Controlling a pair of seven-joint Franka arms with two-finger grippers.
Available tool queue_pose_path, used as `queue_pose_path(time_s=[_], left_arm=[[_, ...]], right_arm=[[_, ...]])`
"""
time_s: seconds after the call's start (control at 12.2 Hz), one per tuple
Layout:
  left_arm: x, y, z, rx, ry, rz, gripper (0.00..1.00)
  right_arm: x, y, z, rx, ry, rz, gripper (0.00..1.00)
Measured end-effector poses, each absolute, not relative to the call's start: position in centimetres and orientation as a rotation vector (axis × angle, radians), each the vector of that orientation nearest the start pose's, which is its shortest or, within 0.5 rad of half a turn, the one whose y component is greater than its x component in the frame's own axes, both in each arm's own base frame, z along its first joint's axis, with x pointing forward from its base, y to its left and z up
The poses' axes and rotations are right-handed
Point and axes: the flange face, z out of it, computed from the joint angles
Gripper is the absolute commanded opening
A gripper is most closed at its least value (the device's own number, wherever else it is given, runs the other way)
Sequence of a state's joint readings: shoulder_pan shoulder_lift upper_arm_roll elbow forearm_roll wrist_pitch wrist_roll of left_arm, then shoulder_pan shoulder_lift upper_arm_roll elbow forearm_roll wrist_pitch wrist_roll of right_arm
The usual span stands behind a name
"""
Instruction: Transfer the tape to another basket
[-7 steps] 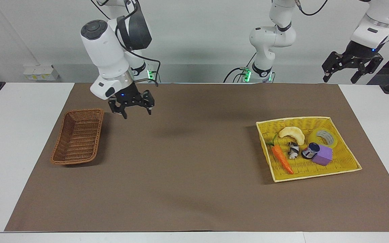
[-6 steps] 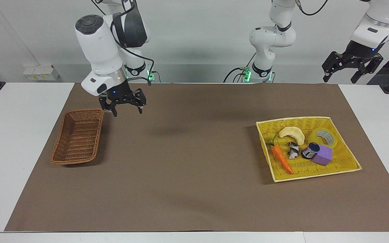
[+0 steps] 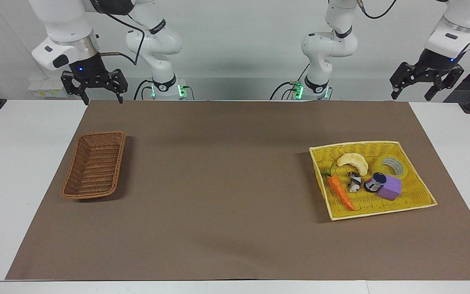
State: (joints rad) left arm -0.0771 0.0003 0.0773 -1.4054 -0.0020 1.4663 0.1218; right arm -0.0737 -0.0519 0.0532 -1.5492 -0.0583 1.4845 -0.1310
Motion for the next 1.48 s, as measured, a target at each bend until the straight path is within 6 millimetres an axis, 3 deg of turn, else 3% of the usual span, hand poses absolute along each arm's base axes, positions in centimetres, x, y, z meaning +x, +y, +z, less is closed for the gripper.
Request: queue_pose_path(time_s=[0.41,0.99,1.48], left_arm=[[54.2,0.1,69.2,-3.132,0.187,-0.099,1.0],[55.1,-0.1,70.1,-3.12,0.193,-0.233,1.0],[55.1,-0.1,69.9,-3.121,0.191,-0.223,1.0]], right_arm=[[53.2,-1.8,65.1,-3.194,-0.166,0.058,1.0],[53.2,-1.7,65.1,-3.194,-0.168,0.057,1.0],[53.1,-3.1,65.0,-3.195,-0.124,0.063,1.0]])
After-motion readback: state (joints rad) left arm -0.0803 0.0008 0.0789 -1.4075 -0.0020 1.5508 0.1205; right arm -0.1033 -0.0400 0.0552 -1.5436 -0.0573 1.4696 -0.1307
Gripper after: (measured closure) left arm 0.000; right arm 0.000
